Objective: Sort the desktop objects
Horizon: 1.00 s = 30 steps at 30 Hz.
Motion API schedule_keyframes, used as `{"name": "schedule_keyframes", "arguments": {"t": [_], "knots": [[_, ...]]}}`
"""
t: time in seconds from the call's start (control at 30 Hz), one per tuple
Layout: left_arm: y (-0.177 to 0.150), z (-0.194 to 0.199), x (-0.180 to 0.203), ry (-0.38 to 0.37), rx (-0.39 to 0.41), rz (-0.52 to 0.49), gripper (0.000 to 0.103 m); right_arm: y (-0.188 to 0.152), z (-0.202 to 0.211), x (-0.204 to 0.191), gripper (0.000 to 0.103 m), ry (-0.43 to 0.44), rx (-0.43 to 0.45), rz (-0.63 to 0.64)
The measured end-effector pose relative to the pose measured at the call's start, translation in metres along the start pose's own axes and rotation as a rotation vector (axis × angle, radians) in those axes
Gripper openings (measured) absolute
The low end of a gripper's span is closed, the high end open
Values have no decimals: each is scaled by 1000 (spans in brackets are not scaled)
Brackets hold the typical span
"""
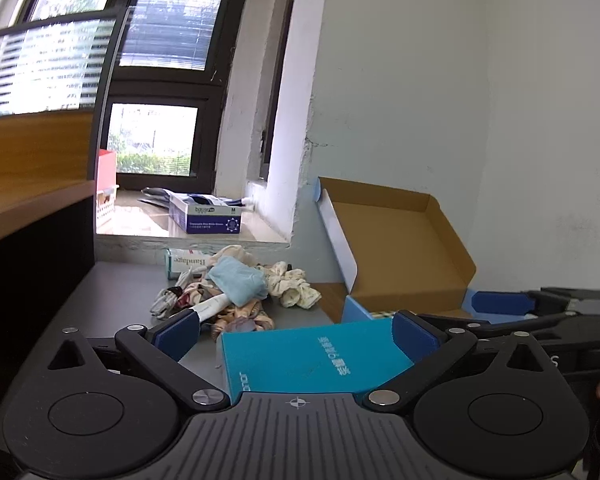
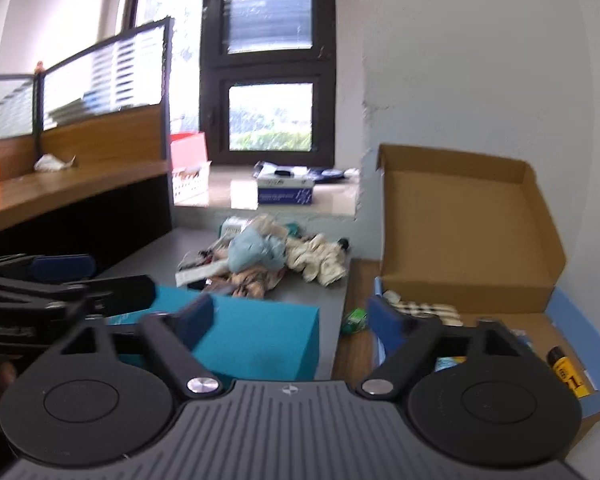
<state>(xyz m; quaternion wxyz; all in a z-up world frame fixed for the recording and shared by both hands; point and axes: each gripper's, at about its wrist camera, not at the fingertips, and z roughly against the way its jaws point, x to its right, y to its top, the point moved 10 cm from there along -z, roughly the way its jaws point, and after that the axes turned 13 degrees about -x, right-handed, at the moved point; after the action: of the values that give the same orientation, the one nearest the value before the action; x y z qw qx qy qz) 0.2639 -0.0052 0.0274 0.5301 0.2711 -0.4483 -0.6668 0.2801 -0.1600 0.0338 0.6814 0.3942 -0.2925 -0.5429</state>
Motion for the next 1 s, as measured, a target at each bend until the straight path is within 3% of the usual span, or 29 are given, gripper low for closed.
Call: {"name": "schedule_keyframes", "arguments": {"t": [0.3, 0.6, 0.83, 1.0], "knots": [[-21, 15, 13, 26, -20, -21, 103, -20, 12, -3, 100, -22, -24, 18], [-48, 19, 16, 13, -46, 54, 103, -47, 20, 2, 103, -65, -52, -8], [-57, 43, 24, 44, 47, 24, 103, -65, 32, -3, 103, -73, -47, -5], [-64, 55, 25, 49, 65, 27, 103, -80, 40, -12, 103, -104, -37, 57]]}}
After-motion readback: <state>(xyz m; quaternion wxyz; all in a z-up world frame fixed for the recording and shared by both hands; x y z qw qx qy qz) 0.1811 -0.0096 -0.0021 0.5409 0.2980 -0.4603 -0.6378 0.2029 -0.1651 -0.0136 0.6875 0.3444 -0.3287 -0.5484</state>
